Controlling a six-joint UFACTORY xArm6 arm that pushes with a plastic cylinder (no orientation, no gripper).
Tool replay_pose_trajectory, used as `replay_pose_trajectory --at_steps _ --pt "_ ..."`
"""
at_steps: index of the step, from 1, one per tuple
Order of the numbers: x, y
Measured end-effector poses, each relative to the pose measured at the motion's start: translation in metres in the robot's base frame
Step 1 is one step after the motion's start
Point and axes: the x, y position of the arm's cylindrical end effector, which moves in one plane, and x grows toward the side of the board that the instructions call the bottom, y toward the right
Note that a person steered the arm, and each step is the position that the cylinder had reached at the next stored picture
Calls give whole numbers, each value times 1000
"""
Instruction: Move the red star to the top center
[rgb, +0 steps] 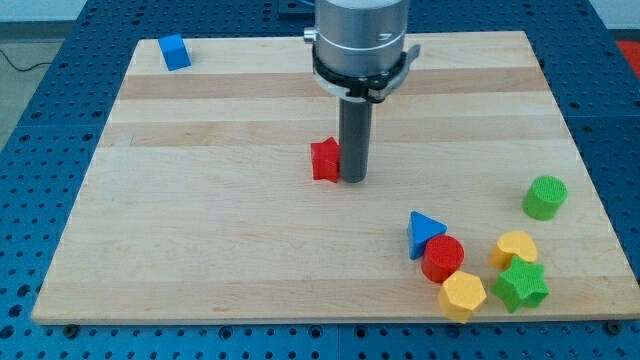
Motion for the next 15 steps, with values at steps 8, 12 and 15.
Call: replay_pose_trajectory --at_steps 8,12,15 --pt "-146 -55" --pt "-125 -17" --pt "-112 -16"
